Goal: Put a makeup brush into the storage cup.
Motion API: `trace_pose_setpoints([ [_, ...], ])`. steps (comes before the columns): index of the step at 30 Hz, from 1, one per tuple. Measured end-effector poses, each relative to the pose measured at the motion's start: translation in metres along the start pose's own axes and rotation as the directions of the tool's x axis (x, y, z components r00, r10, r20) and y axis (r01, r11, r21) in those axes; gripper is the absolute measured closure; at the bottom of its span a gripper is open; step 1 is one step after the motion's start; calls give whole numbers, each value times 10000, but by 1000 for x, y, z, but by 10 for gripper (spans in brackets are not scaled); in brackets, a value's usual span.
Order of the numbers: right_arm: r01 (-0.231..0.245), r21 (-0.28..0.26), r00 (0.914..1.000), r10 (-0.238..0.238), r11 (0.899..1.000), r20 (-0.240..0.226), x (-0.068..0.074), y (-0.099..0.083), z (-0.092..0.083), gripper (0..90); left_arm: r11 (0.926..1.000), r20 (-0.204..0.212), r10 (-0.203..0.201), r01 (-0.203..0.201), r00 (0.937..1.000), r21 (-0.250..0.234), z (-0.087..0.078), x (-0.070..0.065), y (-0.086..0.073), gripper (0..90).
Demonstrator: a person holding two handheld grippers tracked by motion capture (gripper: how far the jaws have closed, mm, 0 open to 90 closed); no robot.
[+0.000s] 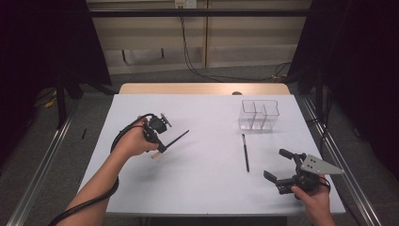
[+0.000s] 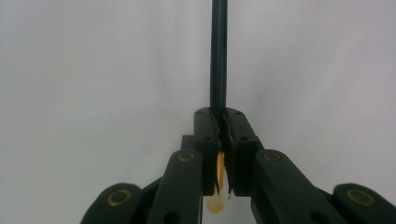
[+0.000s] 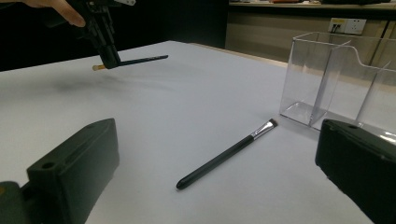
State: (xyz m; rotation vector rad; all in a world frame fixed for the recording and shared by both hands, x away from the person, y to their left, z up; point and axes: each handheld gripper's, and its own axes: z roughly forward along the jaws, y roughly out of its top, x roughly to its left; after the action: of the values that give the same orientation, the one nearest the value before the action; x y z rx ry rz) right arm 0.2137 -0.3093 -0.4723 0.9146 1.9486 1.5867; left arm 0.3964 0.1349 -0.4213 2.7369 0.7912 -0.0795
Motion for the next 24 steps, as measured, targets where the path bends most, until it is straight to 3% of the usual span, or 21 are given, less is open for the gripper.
trace_pose_setpoints([
  [7,58,47,10000,-58,10000,-49,2,1,1,0,9986,242,503,-499,9984,-184,-4,-17,11,847],
  [14,73,22,9999,-73,10000,-123,3,2,4,0,9938,500,1094,-1081,9927,-265,-8,-32,20,847],
  [24,191,96,9995,-189,9998,-265,5,4,7,0,9875,848,1499,-1449,9851,-618,-8,-50,29,847],
])
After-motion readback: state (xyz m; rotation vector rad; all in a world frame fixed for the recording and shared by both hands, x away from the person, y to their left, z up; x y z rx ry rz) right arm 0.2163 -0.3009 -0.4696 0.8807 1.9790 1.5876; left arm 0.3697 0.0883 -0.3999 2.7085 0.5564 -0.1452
